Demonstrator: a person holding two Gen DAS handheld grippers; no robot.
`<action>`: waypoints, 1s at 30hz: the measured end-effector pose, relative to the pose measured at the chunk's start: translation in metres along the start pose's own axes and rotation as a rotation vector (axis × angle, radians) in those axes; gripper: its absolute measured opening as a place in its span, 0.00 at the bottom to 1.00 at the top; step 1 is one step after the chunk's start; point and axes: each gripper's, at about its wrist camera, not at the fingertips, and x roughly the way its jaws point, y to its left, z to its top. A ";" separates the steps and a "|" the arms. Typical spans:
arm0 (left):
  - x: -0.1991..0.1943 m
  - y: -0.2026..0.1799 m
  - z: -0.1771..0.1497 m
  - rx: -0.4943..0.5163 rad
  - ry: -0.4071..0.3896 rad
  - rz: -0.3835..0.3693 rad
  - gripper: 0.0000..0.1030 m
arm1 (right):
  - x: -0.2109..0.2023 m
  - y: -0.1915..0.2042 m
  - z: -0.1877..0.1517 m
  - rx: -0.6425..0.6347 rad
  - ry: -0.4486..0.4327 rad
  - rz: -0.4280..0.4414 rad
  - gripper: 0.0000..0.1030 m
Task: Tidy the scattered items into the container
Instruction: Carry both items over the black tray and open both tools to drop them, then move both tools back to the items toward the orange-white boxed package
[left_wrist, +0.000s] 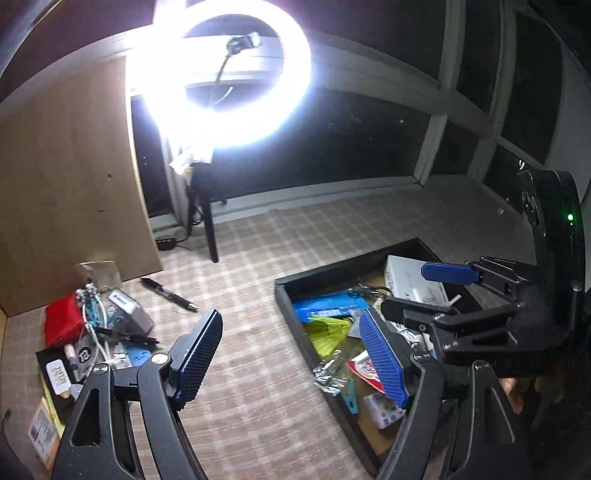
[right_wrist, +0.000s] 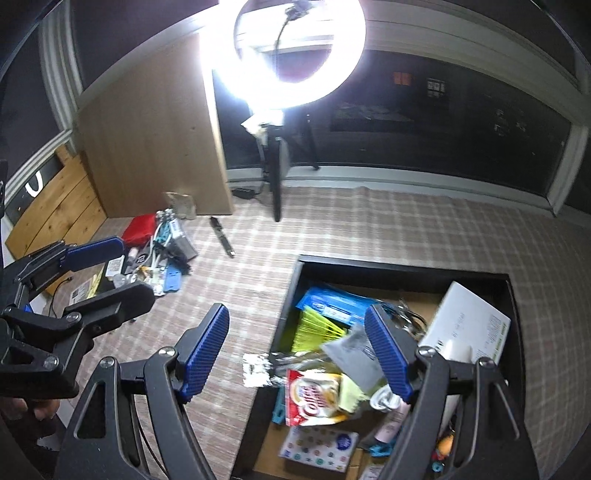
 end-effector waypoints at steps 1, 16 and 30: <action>-0.001 0.004 -0.001 -0.008 -0.001 0.004 0.72 | 0.003 0.007 0.003 -0.012 0.003 0.009 0.73; 0.008 0.112 -0.068 -0.216 0.100 0.155 0.71 | 0.074 0.088 0.011 -0.127 0.099 0.155 0.73; -0.042 0.224 -0.159 -0.455 0.161 0.365 0.66 | 0.139 0.185 0.007 -0.279 0.201 0.289 0.73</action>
